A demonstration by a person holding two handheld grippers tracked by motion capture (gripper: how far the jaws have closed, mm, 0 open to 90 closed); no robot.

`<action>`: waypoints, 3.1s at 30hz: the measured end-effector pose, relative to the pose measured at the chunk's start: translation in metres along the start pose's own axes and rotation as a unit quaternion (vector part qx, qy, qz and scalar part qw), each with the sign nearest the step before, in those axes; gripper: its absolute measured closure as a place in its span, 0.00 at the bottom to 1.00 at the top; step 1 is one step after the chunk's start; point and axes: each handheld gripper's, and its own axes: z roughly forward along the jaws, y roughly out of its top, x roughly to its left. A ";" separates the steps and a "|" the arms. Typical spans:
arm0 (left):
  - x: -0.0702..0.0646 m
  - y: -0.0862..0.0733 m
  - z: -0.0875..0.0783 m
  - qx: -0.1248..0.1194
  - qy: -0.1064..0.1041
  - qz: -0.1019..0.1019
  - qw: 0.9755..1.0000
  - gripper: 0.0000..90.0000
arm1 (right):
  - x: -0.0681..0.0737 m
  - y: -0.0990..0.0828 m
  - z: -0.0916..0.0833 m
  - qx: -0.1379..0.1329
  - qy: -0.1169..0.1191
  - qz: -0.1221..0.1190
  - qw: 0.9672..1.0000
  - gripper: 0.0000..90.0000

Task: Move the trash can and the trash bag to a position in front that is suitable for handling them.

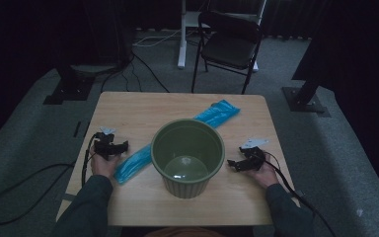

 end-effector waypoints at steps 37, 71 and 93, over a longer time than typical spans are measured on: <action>-0.092 -0.001 -0.094 -0.046 -0.242 0.195 0.949 0.49 | 0.060 0.034 -0.035 -0.019 0.094 -0.053 0.994 0.59; -0.132 0.018 -0.028 0.041 -0.196 0.281 0.939 0.67 | 0.049 0.031 -0.038 -0.012 0.069 -0.037 0.997 0.58; -0.038 -0.029 -0.083 0.068 -0.147 0.234 0.958 0.92 | 0.047 0.030 -0.040 -0.013 0.067 -0.030 0.997 0.58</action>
